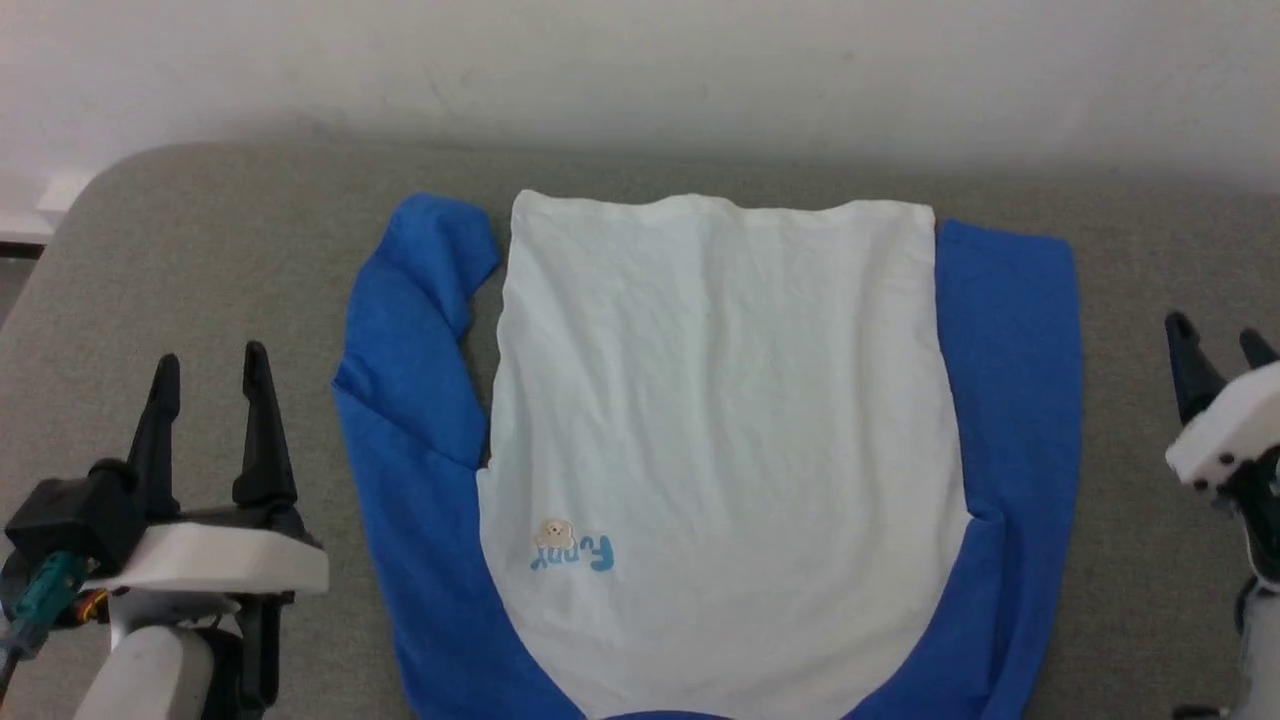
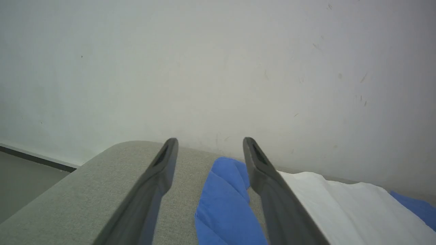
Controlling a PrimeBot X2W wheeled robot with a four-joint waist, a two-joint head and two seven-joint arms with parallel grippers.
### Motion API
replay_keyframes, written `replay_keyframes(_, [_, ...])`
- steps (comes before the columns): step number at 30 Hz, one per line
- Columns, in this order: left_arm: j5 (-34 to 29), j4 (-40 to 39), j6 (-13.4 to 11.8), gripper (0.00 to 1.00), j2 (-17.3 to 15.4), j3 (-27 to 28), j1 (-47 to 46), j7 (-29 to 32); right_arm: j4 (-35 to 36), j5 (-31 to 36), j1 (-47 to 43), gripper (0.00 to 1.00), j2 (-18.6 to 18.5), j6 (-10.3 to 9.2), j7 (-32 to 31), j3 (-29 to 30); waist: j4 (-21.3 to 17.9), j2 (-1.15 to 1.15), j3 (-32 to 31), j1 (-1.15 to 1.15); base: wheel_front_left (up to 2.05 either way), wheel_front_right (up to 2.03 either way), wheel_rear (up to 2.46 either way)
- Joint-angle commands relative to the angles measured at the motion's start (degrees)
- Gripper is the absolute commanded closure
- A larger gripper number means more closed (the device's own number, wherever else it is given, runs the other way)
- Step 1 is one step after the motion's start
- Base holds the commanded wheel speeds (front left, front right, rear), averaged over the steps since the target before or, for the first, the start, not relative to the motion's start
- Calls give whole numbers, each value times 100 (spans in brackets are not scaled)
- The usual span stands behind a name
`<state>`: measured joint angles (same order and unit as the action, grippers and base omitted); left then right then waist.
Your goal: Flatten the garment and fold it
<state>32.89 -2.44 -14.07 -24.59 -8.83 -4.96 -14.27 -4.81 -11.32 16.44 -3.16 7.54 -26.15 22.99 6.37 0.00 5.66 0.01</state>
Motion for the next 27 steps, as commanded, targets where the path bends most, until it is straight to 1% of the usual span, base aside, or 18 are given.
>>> replay_keyframes(1, [-185, -35, 90, 0, 82, 42, -158, -53, -182, 127, 337, 0, -17, -5, 6, 15, 15, 0, 437, -1, 0, 0, 0])
replay_keyframes(3, [-456, -184, 211, 0, 226, 130, -297, -67, -501, 258, 809, 0, -45, -5, -75, 74, 53, 0, 656, -1, 0, 0, 0])
replay_keyframes(6, [-850, -436, 472, 0, 501, 310, -419, -70, -988, 477, 1528, 0, -151, -5, -262, 170, 125, 0, 1031, -1, 0, 0, 0])
replay_keyframes(10, [-1164, -530, 767, 0, 911, 573, -531, -72, -1516, 906, 2359, 0, -363, -5, -584, 145, 231, 0, 1510, -1, 0, 0, 0])
replay_keyframes(14, [-1377, -541, 1030, 0, 1295, 798, -665, -72, -1957, 1390, 2998, 0, -587, -5, -1008, 30, 320, 0, 1919, -1, 0, 0, 0])
replay_keyframes(17, [-1511, -540, 1226, 0, 1545, 946, -753, -72, -2220, 1735, 3355, 0, -715, -5, -1330, -2, 366, 0, 2154, -1, 0, 0, 0])
replay_keyframes(20, [-1631, -530, 1422, 0, 1725, 1088, -830, -73, -2399, 2051, 3593, 0, -805, -5, -1578, -59, 405, 0, 2333, -1, 0, 0, 0])
replay_keyframes(23, [-1741, -561, 1618, 0, 1844, 1221, -908, -73, -2492, 2297, 3747, 0, -878, -5, -1672, -150, 431, 0, 2493, -1, 0, 0, 0])
replay_keyframes(27, [-1888, -614, 1770, 0, 1976, 1381, -936, -73, -2624, 2504, 3859, 0, -934, -5, -1722, -226, 456, 0, 2645, -1, 0, 0, 0])
